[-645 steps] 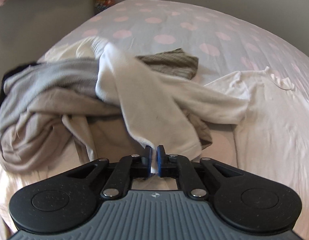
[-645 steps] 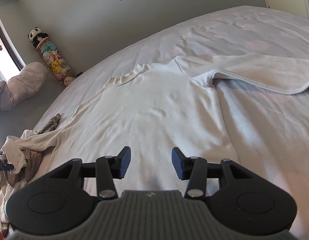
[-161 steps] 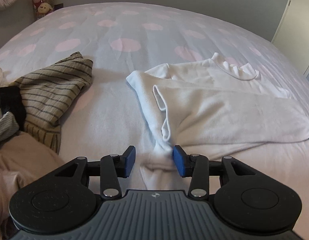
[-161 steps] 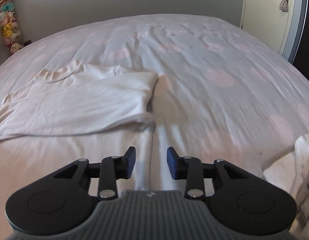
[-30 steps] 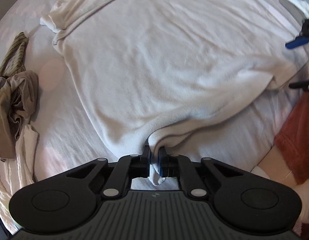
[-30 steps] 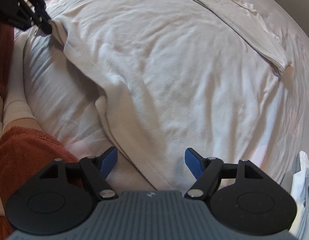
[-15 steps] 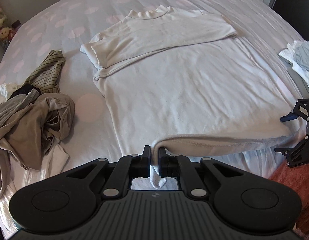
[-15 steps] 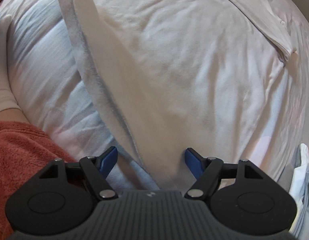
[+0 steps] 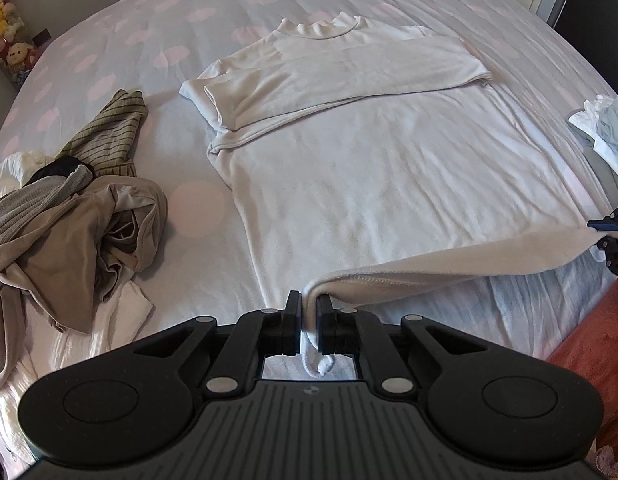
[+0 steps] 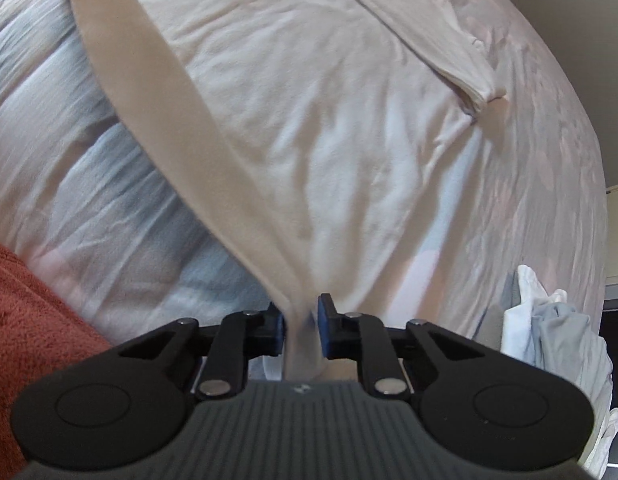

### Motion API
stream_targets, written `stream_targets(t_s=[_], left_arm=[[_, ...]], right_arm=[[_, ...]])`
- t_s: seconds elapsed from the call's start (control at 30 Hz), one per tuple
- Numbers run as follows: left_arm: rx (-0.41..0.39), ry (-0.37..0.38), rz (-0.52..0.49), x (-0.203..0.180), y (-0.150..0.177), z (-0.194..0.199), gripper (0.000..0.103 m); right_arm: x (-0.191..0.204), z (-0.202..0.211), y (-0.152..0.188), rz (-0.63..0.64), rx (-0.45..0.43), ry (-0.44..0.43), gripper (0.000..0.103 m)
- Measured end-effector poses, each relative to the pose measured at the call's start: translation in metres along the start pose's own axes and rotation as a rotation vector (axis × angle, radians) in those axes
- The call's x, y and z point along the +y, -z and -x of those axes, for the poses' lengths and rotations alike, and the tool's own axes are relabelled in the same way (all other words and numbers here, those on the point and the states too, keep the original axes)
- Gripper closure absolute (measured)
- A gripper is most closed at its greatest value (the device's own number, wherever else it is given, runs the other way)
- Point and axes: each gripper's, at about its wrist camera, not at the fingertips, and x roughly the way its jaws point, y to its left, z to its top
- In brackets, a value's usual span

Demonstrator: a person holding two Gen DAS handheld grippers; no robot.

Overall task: Fold clothes
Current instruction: 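Lift the hem with both grippers and fold it toward the collar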

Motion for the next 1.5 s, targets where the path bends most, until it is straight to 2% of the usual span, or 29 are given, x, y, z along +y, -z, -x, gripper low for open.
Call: stream_targets(t_s=[0.1, 0.23, 0.4, 0.6, 0.8, 1.07, 1.33, 1.5], left_arm=[[-0.034, -0.009, -0.010, 0.000, 0.000, 0.009, 0.098], [-0.122, -0.008, -0.029, -0.003, 0.005, 0.035, 0.098], [-0.228, -0.023, -0.072, -0.007, 0.023, 0.075, 0.098], [-0.346, -0.048, -0.118, -0.017, 0.049, 0.120, 0.098], [-0.398, -0.107, -0.201, -0.031, 0.068, 0.145, 0.099], [-0.374, -0.117, -0.328, -0.055, 0.118, 0.167, 0.099], [-0.461, -0.138, -0.323, -0.068, 0.155, 0.206, 0.099], [-0.481, -0.142, -0.342, -0.075, 0.165, 0.223, 0.099]], right_arm=[[-0.015, 0.019, 0.006, -0.072, -0.077, 0.023, 0.092], [-0.034, 0.050, 0.013, -0.169, -0.196, 0.054, 0.094], [-0.031, 0.090, 0.022, -0.153, -0.318, 0.121, 0.095], [-0.021, 0.129, 0.032, -0.102, -0.418, 0.207, 0.097], [-0.010, 0.163, 0.044, -0.088, -0.447, 0.236, 0.097], [0.011, 0.207, 0.082, -0.080, -0.450, 0.228, 0.097], [0.043, 0.252, 0.115, -0.068, -0.459, 0.231, 0.097], [0.051, 0.279, 0.126, -0.074, -0.469, 0.230, 0.097]])
